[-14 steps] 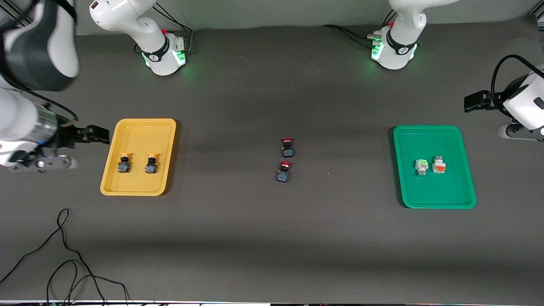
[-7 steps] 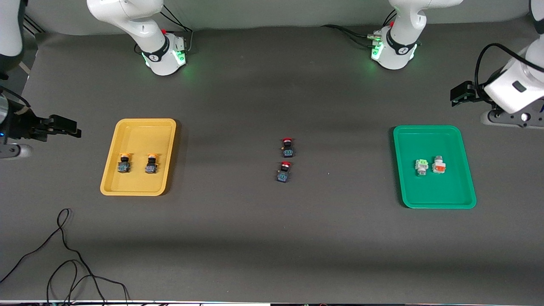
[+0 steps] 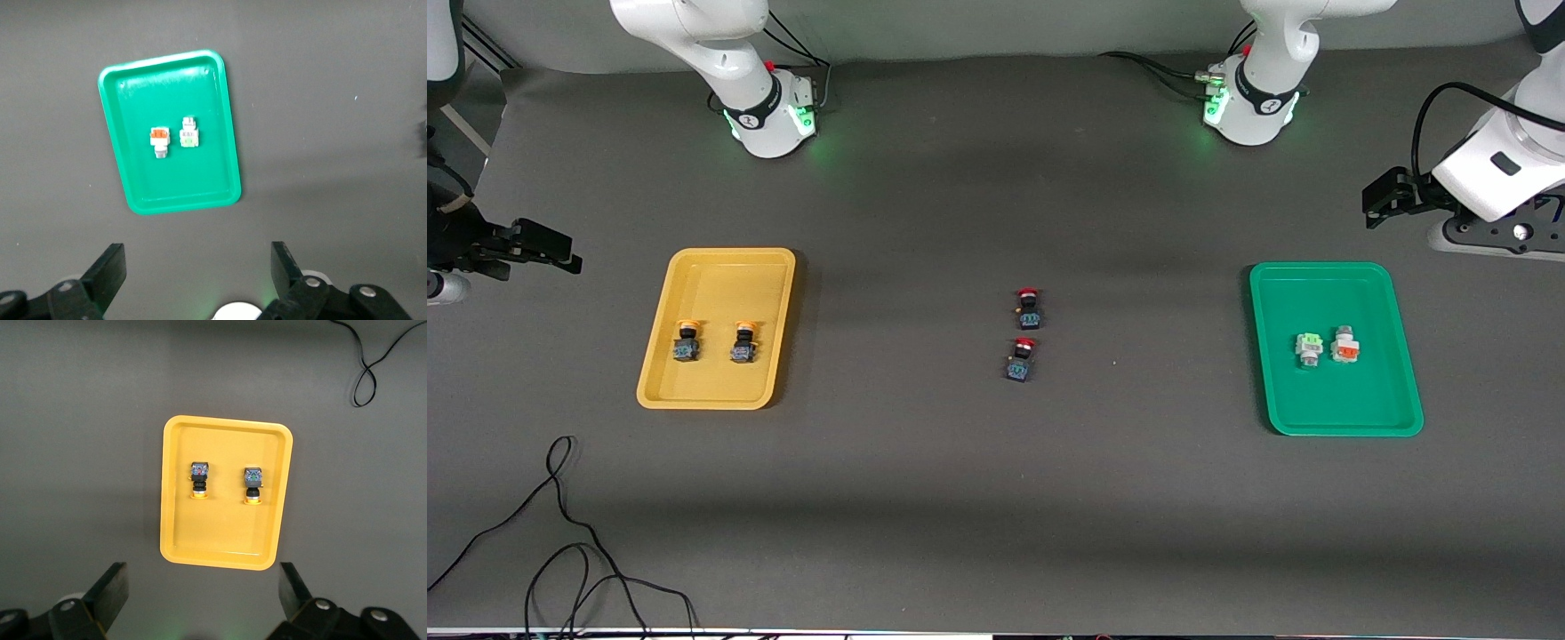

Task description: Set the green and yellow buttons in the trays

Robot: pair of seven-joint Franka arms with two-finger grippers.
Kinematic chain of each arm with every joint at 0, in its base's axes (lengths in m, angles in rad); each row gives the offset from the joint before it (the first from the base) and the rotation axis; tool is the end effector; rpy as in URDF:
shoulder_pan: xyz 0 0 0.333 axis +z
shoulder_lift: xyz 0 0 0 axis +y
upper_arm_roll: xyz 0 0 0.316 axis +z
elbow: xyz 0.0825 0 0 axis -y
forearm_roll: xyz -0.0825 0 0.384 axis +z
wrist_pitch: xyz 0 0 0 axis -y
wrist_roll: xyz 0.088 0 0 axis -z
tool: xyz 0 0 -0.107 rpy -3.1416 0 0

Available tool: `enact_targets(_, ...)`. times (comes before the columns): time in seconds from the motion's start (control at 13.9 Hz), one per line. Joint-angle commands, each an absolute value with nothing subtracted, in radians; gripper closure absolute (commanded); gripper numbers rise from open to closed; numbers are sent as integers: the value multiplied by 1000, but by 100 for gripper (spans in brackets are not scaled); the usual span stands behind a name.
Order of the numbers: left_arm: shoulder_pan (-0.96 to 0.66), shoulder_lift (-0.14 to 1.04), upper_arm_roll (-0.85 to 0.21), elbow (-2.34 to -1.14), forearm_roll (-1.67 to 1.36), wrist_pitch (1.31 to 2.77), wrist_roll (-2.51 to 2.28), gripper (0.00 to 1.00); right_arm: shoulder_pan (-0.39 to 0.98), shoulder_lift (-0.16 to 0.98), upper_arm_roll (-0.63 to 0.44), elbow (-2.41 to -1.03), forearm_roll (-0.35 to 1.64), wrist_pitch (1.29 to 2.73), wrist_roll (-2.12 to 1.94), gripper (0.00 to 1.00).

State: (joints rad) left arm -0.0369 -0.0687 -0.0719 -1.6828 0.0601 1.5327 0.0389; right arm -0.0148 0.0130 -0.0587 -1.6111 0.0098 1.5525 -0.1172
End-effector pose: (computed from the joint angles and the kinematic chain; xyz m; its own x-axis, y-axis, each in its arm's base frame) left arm 0.5244 -0.0519 0.6061 0.9860 -0.1439 -0.0839 -0.1492 -0.9869 -0.0617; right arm 0.5532 -0.0395 0.5968 0.9966 0.0440 -0.0700 0.0429 -0.9989 -0.0173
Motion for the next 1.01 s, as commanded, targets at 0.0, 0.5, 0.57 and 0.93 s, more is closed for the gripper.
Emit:
enact_targets(0.0, -54, -87, -55, -1701, 54, 1569, 31, 3, -25, 6, -43, -1609, -14, 1563, -91, 0)
enact_targets(0.5, -57, -21, -55, -1594, 49, 1545, 31, 2, -32, 9, -38, -1611, -23, 1563, -54, 0)
enact_targets(0.57, -51, -20, -55, -1595, 49, 1546, 31, 2, -29, 8, -38, -1611, -23, 1563, -54, 0)
enact_targets(0.93, -48, -18, -55, -1598, 49, 1546, 28, 0, -21, 6, -41, -1612, -23, 1562, -52, 0)
